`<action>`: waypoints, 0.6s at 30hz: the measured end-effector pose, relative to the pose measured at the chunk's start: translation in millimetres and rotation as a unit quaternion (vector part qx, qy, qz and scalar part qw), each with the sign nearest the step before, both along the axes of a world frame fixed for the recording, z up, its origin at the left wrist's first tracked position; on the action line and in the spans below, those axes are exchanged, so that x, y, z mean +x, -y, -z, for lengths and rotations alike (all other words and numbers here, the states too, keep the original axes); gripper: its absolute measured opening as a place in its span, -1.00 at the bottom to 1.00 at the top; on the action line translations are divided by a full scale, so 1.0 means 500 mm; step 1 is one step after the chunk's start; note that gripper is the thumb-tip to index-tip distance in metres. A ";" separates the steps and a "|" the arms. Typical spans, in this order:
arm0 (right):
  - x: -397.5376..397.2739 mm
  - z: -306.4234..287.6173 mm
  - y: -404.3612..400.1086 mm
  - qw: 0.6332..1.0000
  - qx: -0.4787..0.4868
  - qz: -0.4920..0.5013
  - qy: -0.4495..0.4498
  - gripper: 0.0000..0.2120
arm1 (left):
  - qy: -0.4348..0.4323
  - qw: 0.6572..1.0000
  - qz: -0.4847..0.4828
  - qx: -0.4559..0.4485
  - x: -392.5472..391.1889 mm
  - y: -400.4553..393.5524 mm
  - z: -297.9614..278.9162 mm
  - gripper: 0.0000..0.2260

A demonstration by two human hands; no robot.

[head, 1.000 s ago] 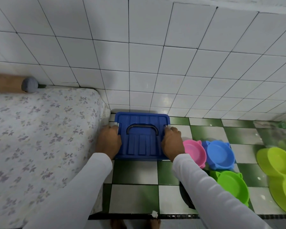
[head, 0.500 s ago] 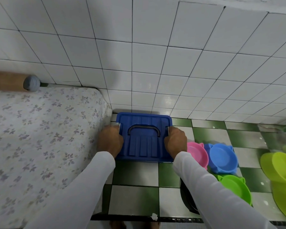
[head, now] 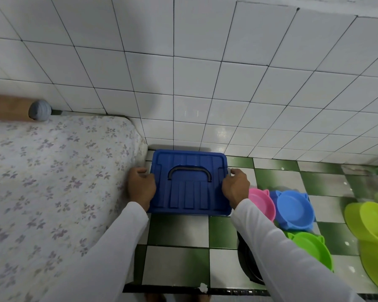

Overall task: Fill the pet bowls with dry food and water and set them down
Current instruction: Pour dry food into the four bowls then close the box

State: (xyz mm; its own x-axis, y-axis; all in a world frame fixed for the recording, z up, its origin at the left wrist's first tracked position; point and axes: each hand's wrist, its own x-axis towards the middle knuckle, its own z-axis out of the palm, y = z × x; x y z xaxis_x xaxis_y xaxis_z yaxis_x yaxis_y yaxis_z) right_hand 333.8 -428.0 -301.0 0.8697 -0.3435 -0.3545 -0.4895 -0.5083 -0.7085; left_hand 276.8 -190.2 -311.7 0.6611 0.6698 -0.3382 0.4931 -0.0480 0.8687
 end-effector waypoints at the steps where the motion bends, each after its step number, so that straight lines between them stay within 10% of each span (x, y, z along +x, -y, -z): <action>1: 0.004 0.012 0.007 0.999 0.039 0.024 -0.001 -0.77 | 0.005 0.999 -0.022 -0.038 0.004 -0.002 0.006 -0.70; 5: 0.010 0.031 0.029 0.990 0.123 0.068 -0.006 -0.80 | 0.003 0.993 -0.035 -0.114 0.009 -0.023 0.018 -0.67; 10: 0.008 0.021 0.038 0.999 0.010 0.040 0.002 -0.69 | -0.010 0.996 -0.033 -0.087 0.002 -0.038 0.029 -0.64; 18: -0.007 0.021 0.018 0.973 -0.163 -0.142 0.084 -0.74 | -0.003 0.950 0.109 0.291 -0.028 -0.005 0.025 -0.82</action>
State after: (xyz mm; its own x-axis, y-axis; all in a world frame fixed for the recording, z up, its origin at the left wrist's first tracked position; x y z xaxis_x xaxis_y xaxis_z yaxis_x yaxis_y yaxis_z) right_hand 330.1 -436.9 -311.6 0.9822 -0.1506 -0.1120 -0.1874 -0.8176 -0.5444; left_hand 262.8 -187.5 -324.3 0.8052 0.5914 0.0443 0.4204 -0.6219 0.6607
